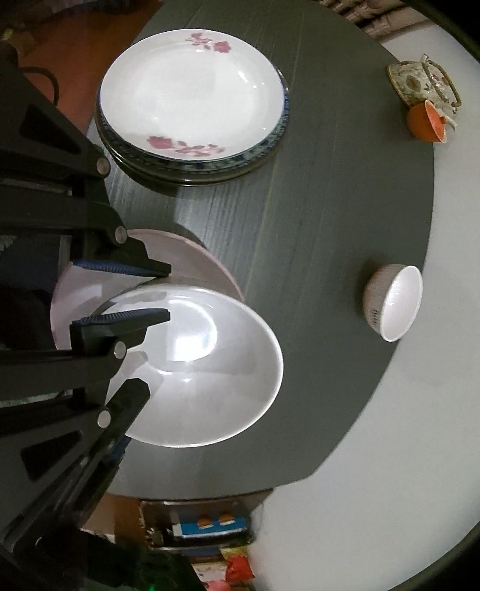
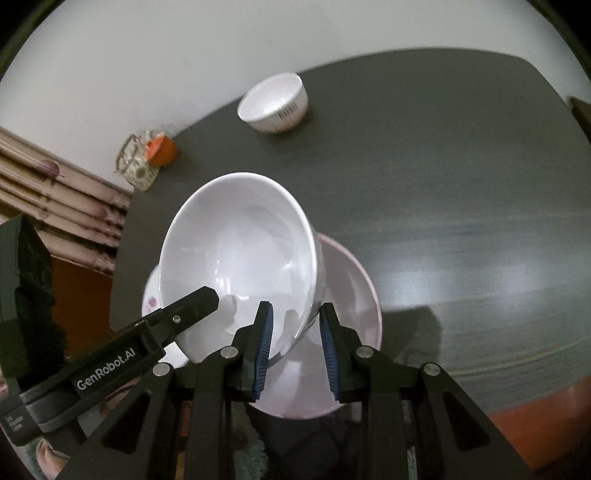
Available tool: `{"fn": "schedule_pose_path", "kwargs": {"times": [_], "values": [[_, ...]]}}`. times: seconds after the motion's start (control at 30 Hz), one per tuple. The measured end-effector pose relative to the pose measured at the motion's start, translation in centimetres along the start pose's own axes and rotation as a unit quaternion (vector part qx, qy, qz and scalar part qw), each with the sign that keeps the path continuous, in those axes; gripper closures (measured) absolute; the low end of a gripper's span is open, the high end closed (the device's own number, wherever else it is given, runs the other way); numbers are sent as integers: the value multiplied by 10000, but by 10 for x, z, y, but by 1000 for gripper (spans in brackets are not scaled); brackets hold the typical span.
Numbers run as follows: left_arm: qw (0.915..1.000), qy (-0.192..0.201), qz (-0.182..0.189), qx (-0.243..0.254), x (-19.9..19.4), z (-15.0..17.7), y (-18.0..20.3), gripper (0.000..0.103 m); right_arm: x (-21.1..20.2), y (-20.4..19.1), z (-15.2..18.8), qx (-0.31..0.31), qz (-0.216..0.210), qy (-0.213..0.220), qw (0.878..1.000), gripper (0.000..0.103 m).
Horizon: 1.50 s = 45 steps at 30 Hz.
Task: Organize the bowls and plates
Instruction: 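Carry the white bowl with both grippers over the pink-rimmed bowl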
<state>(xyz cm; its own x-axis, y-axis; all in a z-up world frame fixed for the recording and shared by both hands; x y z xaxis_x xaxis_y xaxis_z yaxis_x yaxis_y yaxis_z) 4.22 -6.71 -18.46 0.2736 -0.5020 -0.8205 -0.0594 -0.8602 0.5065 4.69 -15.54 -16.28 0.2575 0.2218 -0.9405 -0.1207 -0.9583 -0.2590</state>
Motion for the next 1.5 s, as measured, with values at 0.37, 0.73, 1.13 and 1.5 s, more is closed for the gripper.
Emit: {"fn": "schedule_pose_path", "kwargs": {"times": [0.37, 0.73, 1.13, 1.5], "values": [[9994, -219, -253, 30, 15, 12, -8, 85, 27, 2, 22, -131, 365, -272, 9989, 76], [9992, -292, -286, -40, 19, 12, -13, 85, 29, 2, 25, -225, 493, -231, 9983, 76], [9989, -350, -274, -131, 18, 12, -15, 83, 26, 3, 27, -356, 702, -110, 9968, 75], [9990, -298, -316, -135, 16, 10, -15, 83, 23, 6, 28, -358, 661, -106, 9971, 74]]}}
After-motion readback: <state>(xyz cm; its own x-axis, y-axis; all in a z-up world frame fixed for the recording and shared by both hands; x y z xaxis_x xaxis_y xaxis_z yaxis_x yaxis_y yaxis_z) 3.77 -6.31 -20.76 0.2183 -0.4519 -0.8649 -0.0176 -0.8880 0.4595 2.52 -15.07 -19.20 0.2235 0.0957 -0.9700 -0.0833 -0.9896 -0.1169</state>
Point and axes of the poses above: each gripper's, at about its wrist camera, not at the fingertips, and x roughly the way its jaws point, y to its right, z to its underside, the point moved 9 cm from there along x, roughly the way its jaws point, and after that the axes turned 14 degrees about z, right-handed, at the moved point
